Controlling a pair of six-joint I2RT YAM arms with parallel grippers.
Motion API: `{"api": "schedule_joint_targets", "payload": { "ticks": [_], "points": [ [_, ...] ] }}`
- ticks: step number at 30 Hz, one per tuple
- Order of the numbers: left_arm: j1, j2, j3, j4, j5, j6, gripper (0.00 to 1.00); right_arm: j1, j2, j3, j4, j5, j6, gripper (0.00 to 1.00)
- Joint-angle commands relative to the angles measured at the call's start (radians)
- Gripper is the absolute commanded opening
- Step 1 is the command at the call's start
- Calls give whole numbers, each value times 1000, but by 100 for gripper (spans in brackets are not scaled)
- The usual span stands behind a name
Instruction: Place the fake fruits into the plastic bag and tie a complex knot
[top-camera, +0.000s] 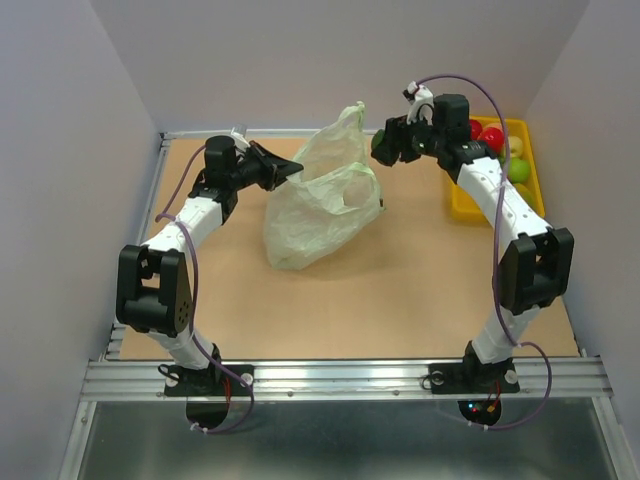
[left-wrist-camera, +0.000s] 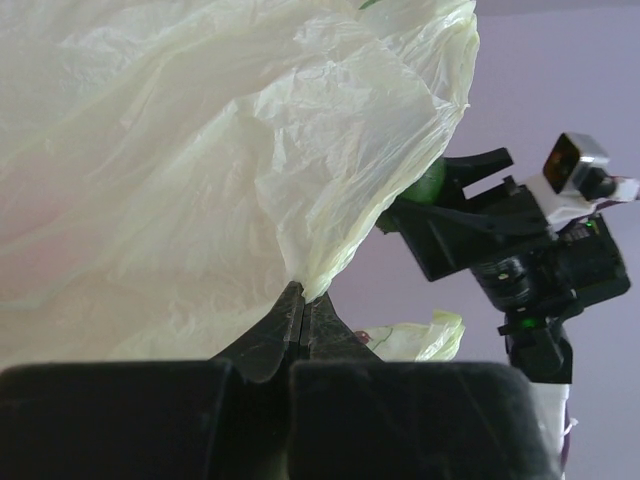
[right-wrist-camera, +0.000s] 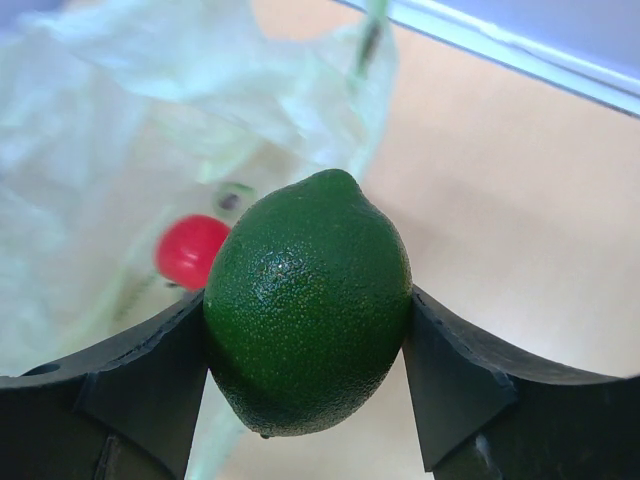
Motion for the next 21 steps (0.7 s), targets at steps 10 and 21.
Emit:
{"api": "schedule_joint_targets", "payload": {
  "ticks": [10, 21],
  "points": [
    [-10, -23, 30, 46, 62, 13, 0, 187, 143, 117, 34, -235, 162, 71],
    [-9, -11, 53, 54, 72, 20, 0, 132, 29, 68, -14, -153, 134, 100]
  ]
}}
